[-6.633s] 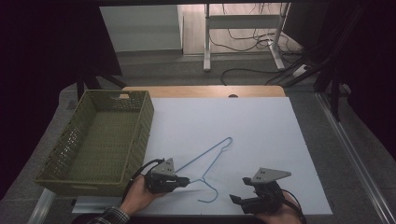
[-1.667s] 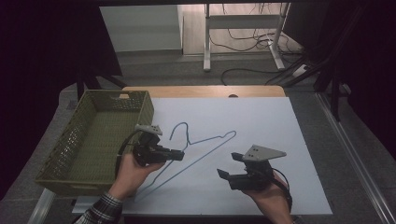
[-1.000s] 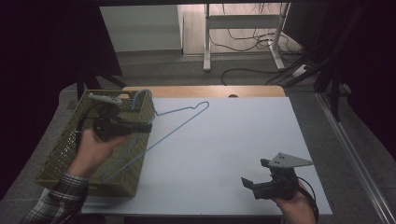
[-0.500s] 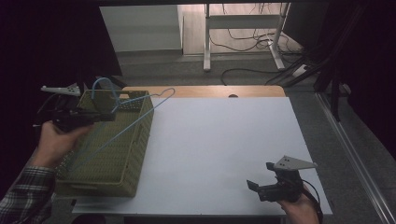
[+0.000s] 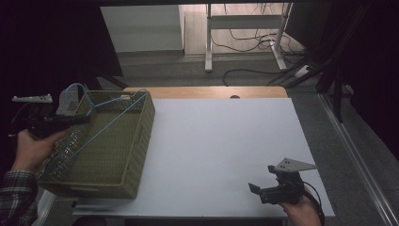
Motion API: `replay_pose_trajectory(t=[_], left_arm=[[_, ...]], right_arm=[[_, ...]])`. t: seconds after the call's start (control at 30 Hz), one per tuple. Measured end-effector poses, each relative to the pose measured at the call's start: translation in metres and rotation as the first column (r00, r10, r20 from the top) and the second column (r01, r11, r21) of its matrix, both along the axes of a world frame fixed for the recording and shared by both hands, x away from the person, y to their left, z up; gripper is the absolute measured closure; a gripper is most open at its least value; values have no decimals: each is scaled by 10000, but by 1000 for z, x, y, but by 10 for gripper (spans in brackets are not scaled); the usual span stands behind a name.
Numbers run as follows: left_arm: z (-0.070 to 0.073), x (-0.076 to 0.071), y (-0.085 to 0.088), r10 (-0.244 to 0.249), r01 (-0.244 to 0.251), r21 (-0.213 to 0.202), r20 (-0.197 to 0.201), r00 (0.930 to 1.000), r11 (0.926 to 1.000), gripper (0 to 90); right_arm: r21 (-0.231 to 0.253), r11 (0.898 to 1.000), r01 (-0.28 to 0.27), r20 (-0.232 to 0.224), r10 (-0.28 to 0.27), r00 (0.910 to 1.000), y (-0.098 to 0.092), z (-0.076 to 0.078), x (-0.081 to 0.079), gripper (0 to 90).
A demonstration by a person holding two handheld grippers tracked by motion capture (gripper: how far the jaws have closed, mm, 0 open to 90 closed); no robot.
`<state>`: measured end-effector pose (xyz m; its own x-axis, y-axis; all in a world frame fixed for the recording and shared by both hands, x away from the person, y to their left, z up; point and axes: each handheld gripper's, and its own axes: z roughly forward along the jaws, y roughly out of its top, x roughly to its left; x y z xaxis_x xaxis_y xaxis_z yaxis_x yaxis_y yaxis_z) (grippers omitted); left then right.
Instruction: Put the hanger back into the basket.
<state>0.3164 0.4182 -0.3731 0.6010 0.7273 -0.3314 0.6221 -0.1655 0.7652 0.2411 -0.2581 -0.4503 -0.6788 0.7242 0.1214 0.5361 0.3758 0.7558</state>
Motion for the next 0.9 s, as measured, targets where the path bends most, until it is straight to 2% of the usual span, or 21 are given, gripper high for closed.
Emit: replay_pose_trajectory(t=[0.17, 0.2, 0.37, 0.43, 0.47, 0.6, 0.73, 0.8, 0.87, 0.9], left_arm=[[-20, 5, 4, 318, -317, 84, -139, 9994, 9995, 874], [-20, 5, 4, 318, -317, 84, -139, 9994, 9995, 874], [-45, 12, 1, 477, -473, 109, -374, 9982, 9988, 874], [-48, 13, 1, 509, -503, 141, -424, 9978, 9986, 873], [-57, 15, -1, 528, -520, 163, -516, 9973, 9985, 873], [-70, 19, -4, 663, -619, 603, -739, 9951, 9963, 873], [-79, 20, -6, 944, -834, 1133, -957, 9909, 9901, 871], [-82, 20, -6, 1239, -1064, 1575, -1056, 9867, 9818, 867], [-82, 20, -7, 1564, -1330, 2062, -1021, 9824, 9694, 861], [-81, 18, -7, 1909, -1677, 2311, -817, 9782, 9584, 832]], right_arm=[[-38, 10000, -2, -42, 2, 10000, 0, -1, 1, 24], [-38, 10000, -2, -42, 2, 10000, 0, -1, 1, 24], [-149, 9999, -53, -119, 51, 9999, 1, -3, 1, 23], [-160, 9998, -67, -127, 65, 9999, 1, -3, 1, 24], [-198, 9998, -68, -159, 65, 9999, 1, -4, 1, 24], [-270, 9996, -115, -185, 110, 9998, 2, -5, 1, 24], [-285, 9995, -149, -227, 142, 9996, 3, -6, 1, 24], [-309, 9994, -167, -253, 159, 9996, 3, -6, 1, 24], [-323, 9993, -174, -262, 166, 9995, 3, -6, 1, 24], [-327, 9993, -177, -262, 169, 9995, 3, -6, 1, 24]])
